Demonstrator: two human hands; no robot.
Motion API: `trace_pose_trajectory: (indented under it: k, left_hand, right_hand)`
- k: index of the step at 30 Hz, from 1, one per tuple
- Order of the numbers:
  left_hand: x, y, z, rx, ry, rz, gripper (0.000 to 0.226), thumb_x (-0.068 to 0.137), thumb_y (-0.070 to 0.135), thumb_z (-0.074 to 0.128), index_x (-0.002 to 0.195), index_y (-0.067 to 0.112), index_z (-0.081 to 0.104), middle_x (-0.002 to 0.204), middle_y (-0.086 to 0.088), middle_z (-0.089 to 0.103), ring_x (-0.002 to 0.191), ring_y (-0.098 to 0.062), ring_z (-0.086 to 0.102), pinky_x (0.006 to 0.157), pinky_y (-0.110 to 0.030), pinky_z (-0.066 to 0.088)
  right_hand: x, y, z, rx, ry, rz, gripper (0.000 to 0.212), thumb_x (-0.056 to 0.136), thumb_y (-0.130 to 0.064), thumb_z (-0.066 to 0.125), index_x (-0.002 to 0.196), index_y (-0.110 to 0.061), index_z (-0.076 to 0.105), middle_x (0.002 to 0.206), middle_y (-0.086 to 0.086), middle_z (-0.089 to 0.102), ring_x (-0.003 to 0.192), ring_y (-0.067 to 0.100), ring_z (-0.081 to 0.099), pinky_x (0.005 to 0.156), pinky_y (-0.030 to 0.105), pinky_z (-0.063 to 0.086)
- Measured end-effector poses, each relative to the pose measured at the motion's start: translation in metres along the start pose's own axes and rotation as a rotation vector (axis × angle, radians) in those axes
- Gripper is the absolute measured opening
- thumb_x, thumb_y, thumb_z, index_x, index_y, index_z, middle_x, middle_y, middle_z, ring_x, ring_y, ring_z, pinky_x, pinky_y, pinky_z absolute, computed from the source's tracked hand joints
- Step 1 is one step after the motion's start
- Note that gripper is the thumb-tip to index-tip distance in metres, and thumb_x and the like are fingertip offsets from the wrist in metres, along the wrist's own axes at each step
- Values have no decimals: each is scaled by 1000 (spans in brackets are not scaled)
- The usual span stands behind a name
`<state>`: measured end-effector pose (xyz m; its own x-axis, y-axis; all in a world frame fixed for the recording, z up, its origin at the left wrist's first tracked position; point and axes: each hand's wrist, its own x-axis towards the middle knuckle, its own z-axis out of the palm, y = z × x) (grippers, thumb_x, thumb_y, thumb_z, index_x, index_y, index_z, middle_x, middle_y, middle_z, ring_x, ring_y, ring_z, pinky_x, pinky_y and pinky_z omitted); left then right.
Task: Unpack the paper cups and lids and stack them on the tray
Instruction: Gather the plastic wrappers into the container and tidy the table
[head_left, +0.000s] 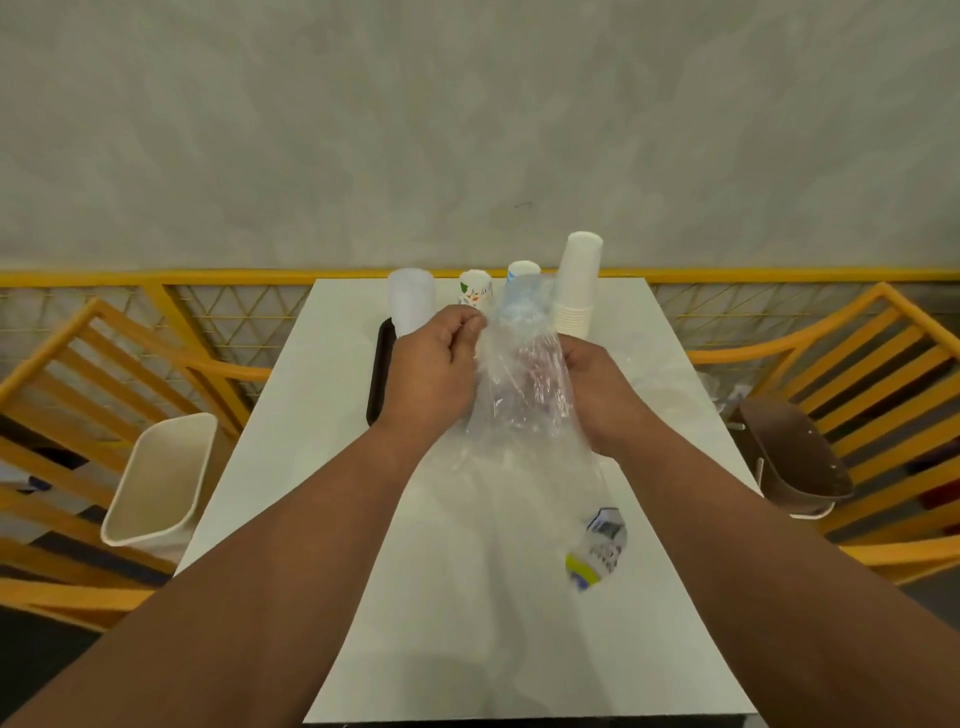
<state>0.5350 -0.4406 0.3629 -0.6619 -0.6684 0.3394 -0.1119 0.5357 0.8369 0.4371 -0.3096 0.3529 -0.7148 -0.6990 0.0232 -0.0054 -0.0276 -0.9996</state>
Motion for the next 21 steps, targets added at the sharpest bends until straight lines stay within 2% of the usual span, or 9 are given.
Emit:
trace_pose_trajectory:
  k: [3, 5, 8, 10, 12, 15, 16, 18, 21]
  left_hand:
    - [8, -12, -10, -8, 73, -25, 16, 101, 29, 48, 101, 27, 65, 67, 9, 57, 74, -16, 55, 69, -25, 44]
    - [11, -18, -13, -7, 45, -34, 17, 101, 32, 47, 100, 31, 64, 74, 2, 63, 81, -22, 60, 74, -30, 50]
    - [9, -15, -8, -30, -5, -66, 15, 101, 31, 50, 100, 29, 64, 74, 0, 65, 68, -7, 60, 64, -18, 47]
    - [4, -12, -2, -11, -18, -51, 17, 100, 28, 50, 102, 21, 66, 65, 10, 59, 55, 3, 52, 56, -9, 39]
    - [1, -10, 2, 20, -39, -15, 18, 101, 28, 50, 102, 21, 67, 62, 11, 56, 54, 2, 50, 55, -11, 39]
    - [-1, -7, 3, -54, -69, 0, 16, 100, 29, 52, 101, 24, 67, 71, 4, 65, 60, -3, 54, 63, -19, 46]
    - [-1, -7, 2, -68, -73, 4, 16, 100, 29, 53, 101, 24, 68, 77, 1, 68, 65, -4, 56, 65, -18, 47]
    - [1, -7, 1, -71, -78, 4, 16, 100, 27, 52, 101, 23, 68, 83, -3, 70, 69, -1, 58, 65, -12, 45]
    - [4, -8, 0, -88, -76, -24, 14, 101, 25, 50, 97, 25, 64, 73, 3, 62, 62, 5, 54, 62, -5, 41]
  right_hand:
    - [4, 9, -10, -8, 90, 46, 15, 93, 2, 56, 92, -6, 68, 74, 0, 70, 67, 14, 63, 67, 28, 54]
    - [3, 13, -10, 44, 10, 110, 16, 93, 0, 58, 92, -11, 69, 78, 1, 71, 74, 19, 64, 75, 33, 54]
    - [4, 12, 3, 126, -124, 185, 15, 85, -9, 69, 100, -11, 70, 91, 6, 72, 92, 27, 64, 91, 44, 51]
    - [5, 12, 14, 133, -145, 198, 28, 76, -17, 73, 103, -11, 71, 98, 15, 72, 96, 33, 63, 91, 47, 49]
    - [6, 11, 20, 43, -98, 128, 28, 80, -16, 72, 107, -10, 71, 106, 23, 70, 100, 43, 64, 88, 49, 52]
    - [5, 7, 19, -15, 47, 59, 5, 78, -24, 73, 83, -25, 75, 93, 20, 71, 91, 47, 66, 83, 65, 51]
    - [6, 7, 18, -36, 65, 42, 8, 84, -20, 70, 81, -26, 74, 92, 19, 71, 89, 45, 66, 82, 66, 52]
    - [6, 8, 15, -57, 45, 19, 19, 93, -10, 63, 84, -24, 71, 87, 12, 72, 85, 38, 68, 84, 58, 55]
    - [4, 6, 11, 58, -6, 73, 24, 95, -4, 56, 84, -21, 70, 76, -7, 71, 81, 17, 66, 80, 38, 55]
